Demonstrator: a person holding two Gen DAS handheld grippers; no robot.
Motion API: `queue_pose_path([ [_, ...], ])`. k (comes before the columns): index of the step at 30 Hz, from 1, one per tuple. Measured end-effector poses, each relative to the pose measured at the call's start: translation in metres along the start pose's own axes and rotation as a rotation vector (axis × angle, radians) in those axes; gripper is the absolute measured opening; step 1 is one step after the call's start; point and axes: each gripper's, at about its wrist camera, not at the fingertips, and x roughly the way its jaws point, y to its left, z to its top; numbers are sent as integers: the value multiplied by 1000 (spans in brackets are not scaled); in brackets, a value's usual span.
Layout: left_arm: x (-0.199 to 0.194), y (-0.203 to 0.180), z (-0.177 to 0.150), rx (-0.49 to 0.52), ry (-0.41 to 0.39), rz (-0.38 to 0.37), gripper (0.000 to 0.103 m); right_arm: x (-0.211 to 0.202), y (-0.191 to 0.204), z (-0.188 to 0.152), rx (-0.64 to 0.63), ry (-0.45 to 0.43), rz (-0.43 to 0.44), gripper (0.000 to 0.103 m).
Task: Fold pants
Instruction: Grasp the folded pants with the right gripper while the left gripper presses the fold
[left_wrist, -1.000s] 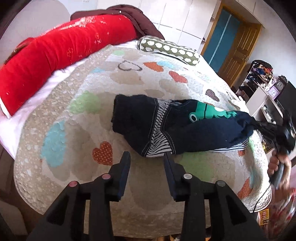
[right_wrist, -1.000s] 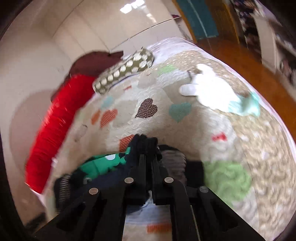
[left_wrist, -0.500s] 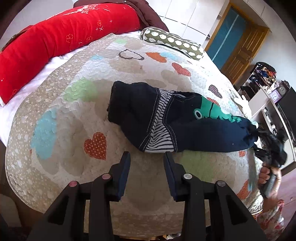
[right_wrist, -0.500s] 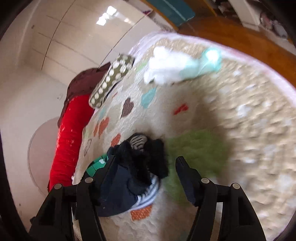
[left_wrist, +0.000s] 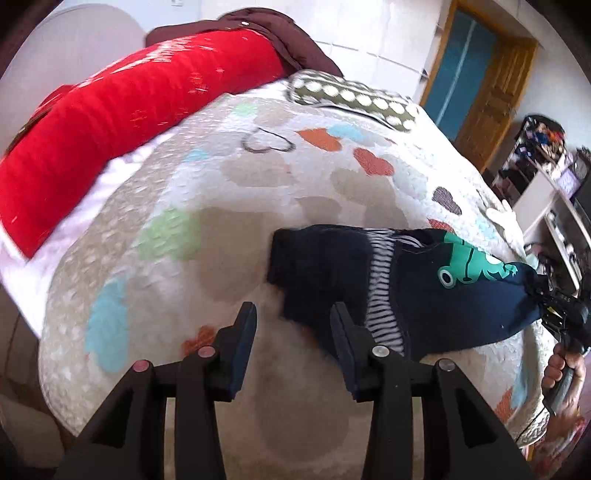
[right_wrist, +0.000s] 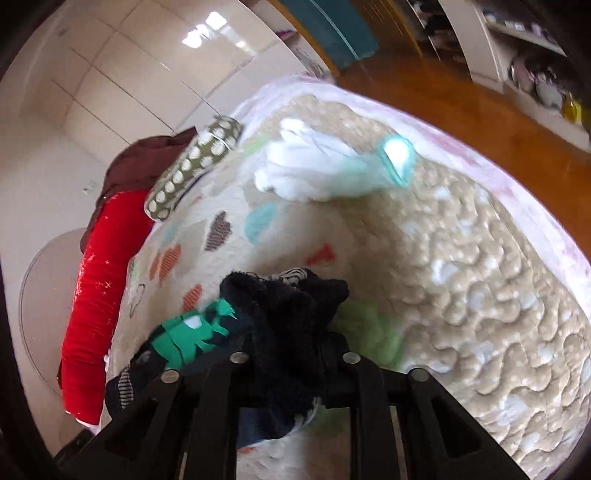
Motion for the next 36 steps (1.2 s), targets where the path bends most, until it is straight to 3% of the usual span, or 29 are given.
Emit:
queue_pose_path([
  [4, 34, -33, 10, 100, 38, -14, 40, -12, -7, -7, 32, -35, -6, 42],
  [5, 44, -38, 12, 131, 46, 18, 40, -18, -8, -8, 32, -52, -9, 44],
  [9, 101, -45, 26, 266, 38, 263, 38, -44, -7, -11, -9, -110, -68, 46],
  [11, 116, -37, 36, 245, 45, 292, 40, -61, -8, -14, -33, -131, -103, 46],
  [14, 117, -29, 47, 200, 35, 278, 40, -80, -11, -15, -51, -152, -140, 48],
  [18, 108, -6, 48, 112, 64, 146, 41, -87, -11, -18, -62, -151, -137, 55],
  [21, 81, 6, 45, 35, 87, 42, 40, -82, -15, -22, -48, -126, -117, 55],
  [24, 36, -12, 43, 88, 29, -18, 42, -86, -18, -32, -40, -127, -91, 56],
  [28, 16, -79, 46, 219, 29, -155, 56, -82, -16, -45, -71, -135, -45, 62],
  [33, 44, -193, 51, 329, 117, -334, 56, -69, -18, -55, -47, -106, -15, 62],
  [36, 69, -261, 47, 413, 162, -391, 56, -65, -23, -57, -25, -104, 1, 62],
])
